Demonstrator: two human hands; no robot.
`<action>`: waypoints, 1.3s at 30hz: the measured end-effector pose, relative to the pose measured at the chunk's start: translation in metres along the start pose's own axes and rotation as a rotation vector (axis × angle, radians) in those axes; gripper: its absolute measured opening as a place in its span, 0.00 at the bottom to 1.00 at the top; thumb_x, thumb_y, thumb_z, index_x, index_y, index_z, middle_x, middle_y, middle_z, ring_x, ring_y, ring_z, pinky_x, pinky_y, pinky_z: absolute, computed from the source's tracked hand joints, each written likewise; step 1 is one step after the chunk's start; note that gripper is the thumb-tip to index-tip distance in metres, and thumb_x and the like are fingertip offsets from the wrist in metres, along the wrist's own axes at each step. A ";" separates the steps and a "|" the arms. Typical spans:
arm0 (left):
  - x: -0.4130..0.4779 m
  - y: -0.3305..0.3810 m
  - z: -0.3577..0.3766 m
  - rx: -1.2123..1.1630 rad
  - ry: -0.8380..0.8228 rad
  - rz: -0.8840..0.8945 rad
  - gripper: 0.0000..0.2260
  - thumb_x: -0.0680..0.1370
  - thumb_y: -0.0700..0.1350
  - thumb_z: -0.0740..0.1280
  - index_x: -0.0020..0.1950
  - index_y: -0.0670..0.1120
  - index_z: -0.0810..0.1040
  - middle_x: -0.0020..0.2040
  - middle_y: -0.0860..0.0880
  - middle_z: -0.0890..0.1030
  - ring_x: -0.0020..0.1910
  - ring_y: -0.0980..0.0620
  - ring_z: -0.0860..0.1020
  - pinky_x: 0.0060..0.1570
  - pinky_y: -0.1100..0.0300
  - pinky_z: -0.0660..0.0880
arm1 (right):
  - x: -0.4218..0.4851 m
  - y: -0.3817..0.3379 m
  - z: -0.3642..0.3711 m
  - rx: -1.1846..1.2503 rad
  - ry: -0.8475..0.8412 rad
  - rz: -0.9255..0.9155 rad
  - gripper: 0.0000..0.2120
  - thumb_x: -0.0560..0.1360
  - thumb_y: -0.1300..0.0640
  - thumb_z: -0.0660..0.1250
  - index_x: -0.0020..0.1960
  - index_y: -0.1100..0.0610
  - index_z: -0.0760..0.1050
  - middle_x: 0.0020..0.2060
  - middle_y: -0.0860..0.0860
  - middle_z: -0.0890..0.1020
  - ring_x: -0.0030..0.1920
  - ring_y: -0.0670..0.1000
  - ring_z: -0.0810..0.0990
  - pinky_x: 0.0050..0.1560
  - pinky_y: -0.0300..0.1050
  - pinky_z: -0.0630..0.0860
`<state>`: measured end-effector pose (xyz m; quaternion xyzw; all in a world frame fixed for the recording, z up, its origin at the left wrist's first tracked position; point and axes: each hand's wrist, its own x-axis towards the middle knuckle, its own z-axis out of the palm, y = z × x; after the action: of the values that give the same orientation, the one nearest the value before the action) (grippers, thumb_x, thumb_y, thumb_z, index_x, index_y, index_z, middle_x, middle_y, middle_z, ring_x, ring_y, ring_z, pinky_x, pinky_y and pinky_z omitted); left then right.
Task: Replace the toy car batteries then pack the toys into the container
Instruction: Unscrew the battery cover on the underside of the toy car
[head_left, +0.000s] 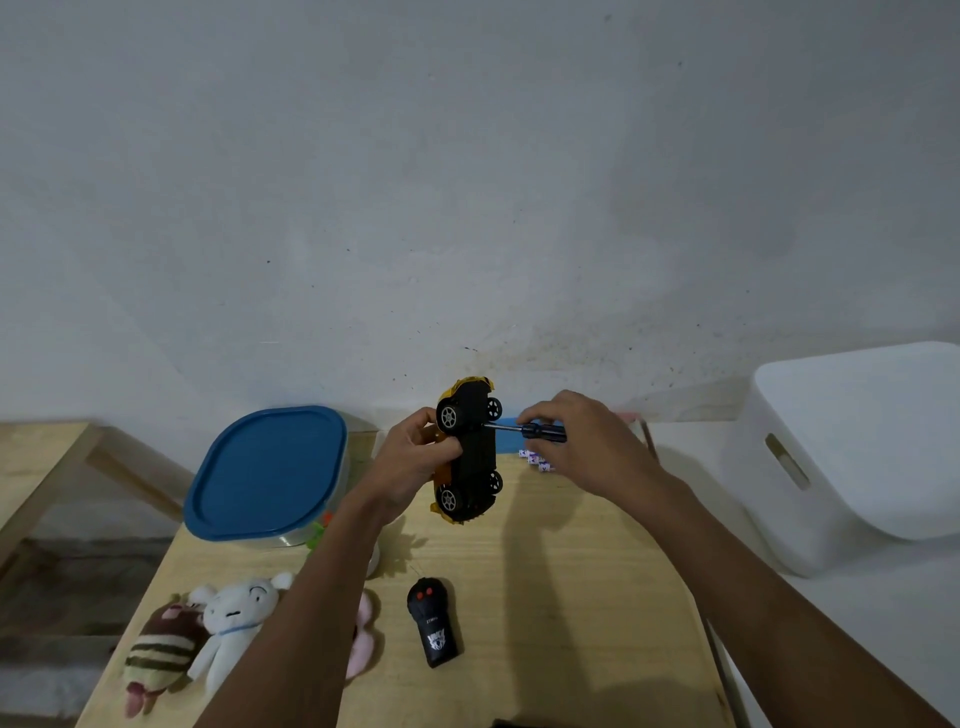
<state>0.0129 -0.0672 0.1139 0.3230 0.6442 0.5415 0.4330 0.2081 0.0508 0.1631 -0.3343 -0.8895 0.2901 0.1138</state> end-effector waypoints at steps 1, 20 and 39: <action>0.000 0.001 0.001 -0.001 -0.002 0.002 0.19 0.70 0.42 0.70 0.60 0.40 0.76 0.53 0.39 0.83 0.52 0.40 0.82 0.52 0.46 0.80 | 0.000 0.001 -0.001 -0.016 -0.023 0.023 0.13 0.76 0.51 0.69 0.60 0.48 0.80 0.50 0.48 0.80 0.50 0.48 0.79 0.49 0.45 0.76; -0.004 0.007 0.001 -0.036 -0.023 0.044 0.26 0.64 0.49 0.73 0.61 0.42 0.77 0.51 0.42 0.84 0.50 0.42 0.83 0.53 0.44 0.79 | -0.004 -0.017 -0.010 -0.271 -0.039 0.121 0.25 0.80 0.39 0.56 0.38 0.56 0.78 0.29 0.49 0.78 0.34 0.52 0.79 0.29 0.40 0.65; -0.006 0.005 -0.001 -0.059 -0.015 0.048 0.20 0.69 0.44 0.72 0.61 0.43 0.77 0.50 0.43 0.84 0.50 0.43 0.84 0.49 0.48 0.80 | -0.009 -0.020 -0.012 -0.247 0.051 -0.016 0.09 0.78 0.44 0.65 0.56 0.42 0.78 0.50 0.43 0.82 0.49 0.48 0.80 0.41 0.40 0.70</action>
<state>0.0142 -0.0722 0.1207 0.3293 0.6168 0.5681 0.4340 0.2090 0.0377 0.1845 -0.3461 -0.9178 0.1686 0.0967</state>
